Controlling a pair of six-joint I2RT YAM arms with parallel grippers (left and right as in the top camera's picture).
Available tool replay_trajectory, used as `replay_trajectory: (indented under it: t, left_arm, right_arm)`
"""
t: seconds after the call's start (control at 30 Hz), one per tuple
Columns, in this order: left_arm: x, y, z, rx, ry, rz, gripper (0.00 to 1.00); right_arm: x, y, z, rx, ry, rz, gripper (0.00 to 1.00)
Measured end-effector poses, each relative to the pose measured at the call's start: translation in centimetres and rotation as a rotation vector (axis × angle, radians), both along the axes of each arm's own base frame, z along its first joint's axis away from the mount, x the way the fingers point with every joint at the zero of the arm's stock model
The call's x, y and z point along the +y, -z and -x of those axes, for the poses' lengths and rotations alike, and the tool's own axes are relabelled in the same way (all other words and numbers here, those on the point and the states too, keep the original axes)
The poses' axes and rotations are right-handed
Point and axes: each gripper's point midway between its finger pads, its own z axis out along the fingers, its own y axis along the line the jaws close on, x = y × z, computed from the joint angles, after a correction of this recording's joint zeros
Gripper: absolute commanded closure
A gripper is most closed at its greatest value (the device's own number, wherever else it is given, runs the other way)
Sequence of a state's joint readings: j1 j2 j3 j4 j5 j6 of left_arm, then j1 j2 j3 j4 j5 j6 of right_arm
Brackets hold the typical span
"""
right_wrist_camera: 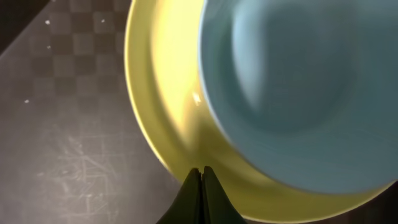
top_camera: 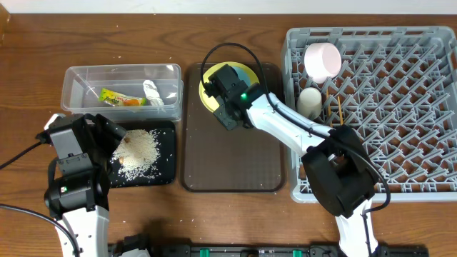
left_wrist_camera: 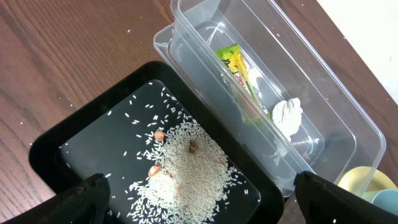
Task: Sort waste into correct bins and load items into the dishwasher rack
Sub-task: 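Lower the right gripper onto the blue bowl rim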
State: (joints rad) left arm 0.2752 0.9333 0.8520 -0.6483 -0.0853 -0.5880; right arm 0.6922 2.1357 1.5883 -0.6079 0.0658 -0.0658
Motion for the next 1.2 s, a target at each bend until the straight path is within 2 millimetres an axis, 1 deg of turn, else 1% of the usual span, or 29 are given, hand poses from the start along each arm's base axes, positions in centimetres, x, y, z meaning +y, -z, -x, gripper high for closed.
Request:
replay_trajectory:
  t: [0.2, 0.43, 0.57, 0.7, 0.9, 1.07, 1.2]
  left_arm:
    - [0.0, 0.0, 0.0, 0.0, 0.0, 0.0, 0.02]
    - [0.0, 0.0, 0.0, 0.0, 0.0, 0.0, 0.02]
    - [0.0, 0.0, 0.0, 0.0, 0.0, 0.0, 0.02]
    - [0.0, 0.0, 0.0, 0.0, 0.0, 0.0, 0.02]
    - [0.0, 0.0, 0.0, 0.0, -0.001, 0.0, 0.02]
    - [0.0, 0.0, 0.0, 0.0, 0.0, 0.0, 0.02]
    - [0.0, 0.0, 0.0, 0.0, -0.001, 0.0, 0.02]
  right_arm:
    - [-0.7, 1.2, 0.3, -0.001, 0.008, 0.02, 0.99]
    - [-0.8, 1.4, 0.4, 0.001, 0.009, 0.026, 0.99]
    - [-1.3, 1.8, 1.1, 0.032, 0.008, 0.048, 0.99]
    - [-1.6, 2.2, 2.4, 0.093, -0.007, 0.054, 0.99]
    - [-1.9, 2.9, 5.5, 0.225, -0.021, 0.067, 0.98]
    - [-2.1, 3.1, 7.5, 0.301, -0.024, 0.085, 0.93]
    - [-2.0, 2.9, 8.5, 0.335, -0.034, 0.092, 0.89]
